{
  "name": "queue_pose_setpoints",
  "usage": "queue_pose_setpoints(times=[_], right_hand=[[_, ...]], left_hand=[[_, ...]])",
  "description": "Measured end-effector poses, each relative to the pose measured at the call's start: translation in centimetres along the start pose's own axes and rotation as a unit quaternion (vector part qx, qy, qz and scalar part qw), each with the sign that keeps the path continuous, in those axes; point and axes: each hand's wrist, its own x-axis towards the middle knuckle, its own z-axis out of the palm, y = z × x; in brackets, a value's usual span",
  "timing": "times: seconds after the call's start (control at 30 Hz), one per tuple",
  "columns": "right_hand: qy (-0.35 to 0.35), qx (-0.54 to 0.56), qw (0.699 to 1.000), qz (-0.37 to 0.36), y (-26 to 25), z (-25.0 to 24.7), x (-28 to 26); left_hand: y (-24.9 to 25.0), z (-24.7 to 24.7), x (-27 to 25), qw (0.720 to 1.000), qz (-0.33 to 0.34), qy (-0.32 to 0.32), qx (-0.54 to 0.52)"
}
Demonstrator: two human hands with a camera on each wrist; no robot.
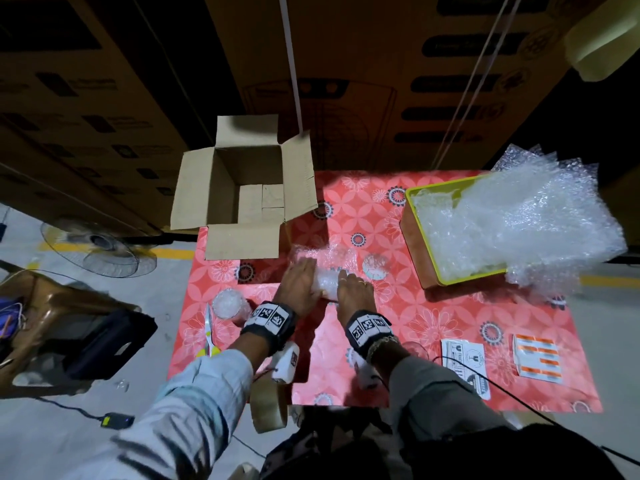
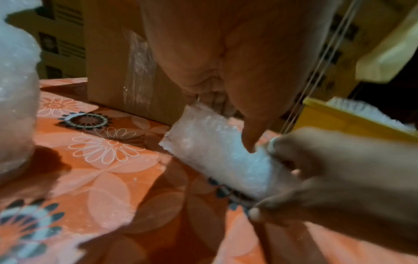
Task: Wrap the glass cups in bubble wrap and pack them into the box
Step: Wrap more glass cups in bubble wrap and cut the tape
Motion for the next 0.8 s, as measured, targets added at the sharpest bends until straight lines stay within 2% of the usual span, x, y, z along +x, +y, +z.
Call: queue_pose_setpoints(times=[0.1,0.17,0.2,0.23,0.27,0.3,0.33,0.37,0.4,0.43,0.53,0.67,0.73,0.8], right_hand=[[-0.008,0.003,1.0,-0.012,0.7,-0.6,1.0],[-0.012,0.063,0.998,-0.002,1.3,-1.2,1.1],[-0.008,0.104,0.995,0.011,1.5,-1.5,1.0],[0.001,0.153,0.988,0.027,1.7,-1.8,0.8],[0.01,0.207,0.977,0.043,1.9,-2.2,0.4],[0.023,0.258,0.965,0.052,1.9,-2.4,0.0],[0.031,0.3,0.951,0.061,2.0,-2.7,-0.5],[0.032,0.341,0.937,0.067,2.0,-3.1,-1.2],[0.029,0.383,0.921,0.067,1.9,-3.7,-1.9],[0.026,0.423,0.903,0.062,1.8,-4.1,-2.7],[0.016,0.494,0.869,0.036,1.6,-5.2,-4.9],[0.055,0.489,0.871,0.014,2.2,-5.7,-6.8],[0.075,0.503,0.861,0.011,2.5,-6.1,-7.3],[0.075,0.532,0.843,0.015,2.7,-6.7,-7.5]], left_hand=[[0.7,-1.1,-2.0,0.991,-0.074,0.105,-0.031],[1.2,-1.4,-3.4,0.979,-0.137,0.124,-0.082],[1.4,-1.4,-3.9,0.97,-0.181,0.108,-0.121],[1.6,-1.6,-4.2,0.955,-0.231,0.072,-0.173],[1.6,-1.4,-4.3,0.923,-0.276,0.03,-0.266],[1.9,-1.3,-4.3,0.865,-0.301,-0.004,-0.4],[2.1,-1.0,-4.4,0.791,-0.305,-0.027,-0.529],[2.6,-1.0,-4.6,0.73,-0.292,-0.036,-0.616],[3.1,-1.3,-4.7,0.693,-0.274,-0.041,-0.666],[3.8,-1.8,-4.8,0.673,-0.256,-0.047,-0.692],[4.9,-2.9,-4.8,0.66,-0.199,-0.07,-0.721],[5.3,-3.4,-5.0,0.641,-0.177,-0.086,-0.742],[5.3,-3.1,-5.1,0.614,-0.184,-0.08,-0.763],[5.8,-3.1,-5.4,0.566,-0.189,-0.077,-0.799]])
